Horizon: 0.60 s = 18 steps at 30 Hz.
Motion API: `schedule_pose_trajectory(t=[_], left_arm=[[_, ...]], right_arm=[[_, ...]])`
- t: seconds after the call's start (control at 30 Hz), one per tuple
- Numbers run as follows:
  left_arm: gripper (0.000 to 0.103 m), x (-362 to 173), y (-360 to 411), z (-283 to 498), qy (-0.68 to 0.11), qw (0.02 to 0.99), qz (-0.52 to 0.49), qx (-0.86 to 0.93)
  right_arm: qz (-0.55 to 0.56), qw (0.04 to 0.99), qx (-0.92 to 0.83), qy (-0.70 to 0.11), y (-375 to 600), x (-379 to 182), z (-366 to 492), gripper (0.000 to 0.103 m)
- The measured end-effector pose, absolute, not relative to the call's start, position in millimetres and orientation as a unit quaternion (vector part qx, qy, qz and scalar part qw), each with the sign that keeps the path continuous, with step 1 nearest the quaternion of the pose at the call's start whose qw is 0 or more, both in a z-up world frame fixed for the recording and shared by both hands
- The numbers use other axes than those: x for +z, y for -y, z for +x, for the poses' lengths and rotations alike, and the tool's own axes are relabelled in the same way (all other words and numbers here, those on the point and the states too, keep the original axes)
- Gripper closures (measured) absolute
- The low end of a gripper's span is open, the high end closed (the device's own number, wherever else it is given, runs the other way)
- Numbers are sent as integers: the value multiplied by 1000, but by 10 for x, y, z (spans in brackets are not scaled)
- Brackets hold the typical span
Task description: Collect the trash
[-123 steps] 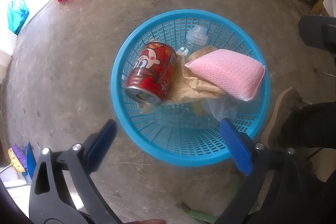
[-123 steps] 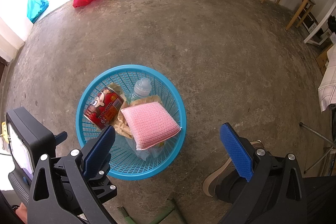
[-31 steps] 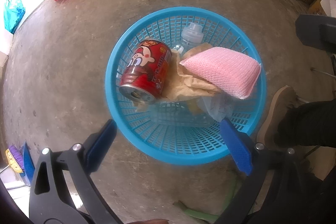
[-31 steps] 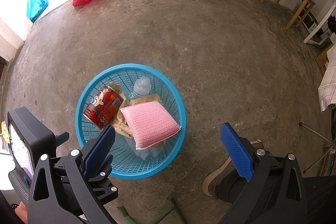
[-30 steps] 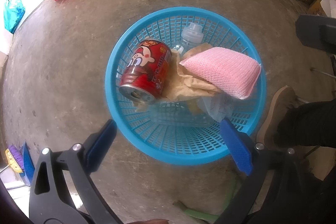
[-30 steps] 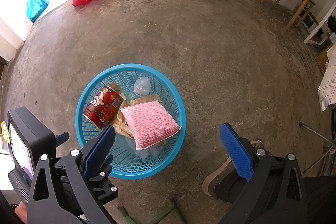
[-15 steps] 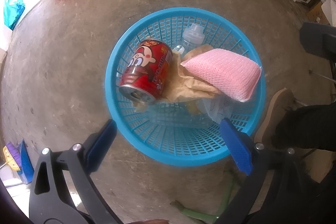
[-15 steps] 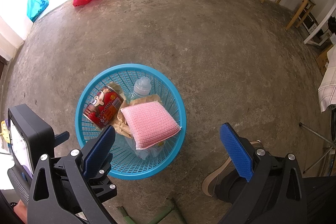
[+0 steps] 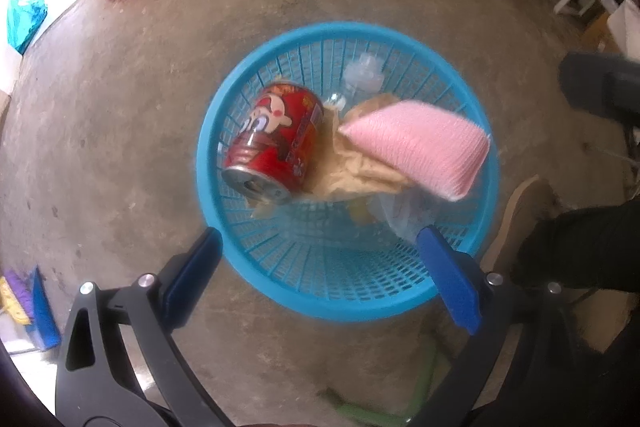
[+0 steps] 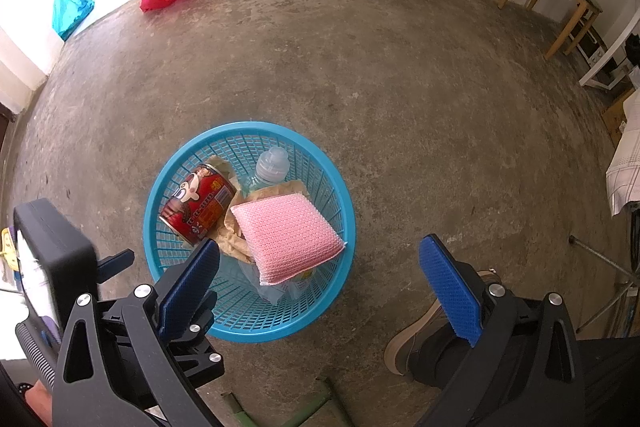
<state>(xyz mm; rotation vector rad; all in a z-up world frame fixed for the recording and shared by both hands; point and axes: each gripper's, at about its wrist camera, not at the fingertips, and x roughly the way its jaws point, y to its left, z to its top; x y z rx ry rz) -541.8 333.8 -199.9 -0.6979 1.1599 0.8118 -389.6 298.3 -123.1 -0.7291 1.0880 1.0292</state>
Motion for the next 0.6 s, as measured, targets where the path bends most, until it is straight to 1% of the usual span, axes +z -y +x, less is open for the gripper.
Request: schedule_pose_trajectory(t=[0.17, 0.27, 0.37, 0.6], left_arm=[[8, -1966, -3332, -5471, -502, 718, -314, 367], [8, -1973, -3327, -5446, -514, 711, -294, 380], [8, -2040, -3379, -5439, -526, 693, -316, 378], [8, -2094, -3336, -5408, -534, 693, -316, 366]], right_arm=[[-324, 673, 457, -483, -2984, -1229, -3901, 6], [-324, 673, 457, -483, -2991, -1226, -3902, 6], [-324, 673, 457, -483, -2986, -1228, -3901, 6], [-324, 673, 457, -483, -2987, -1226, -3904, 6]])
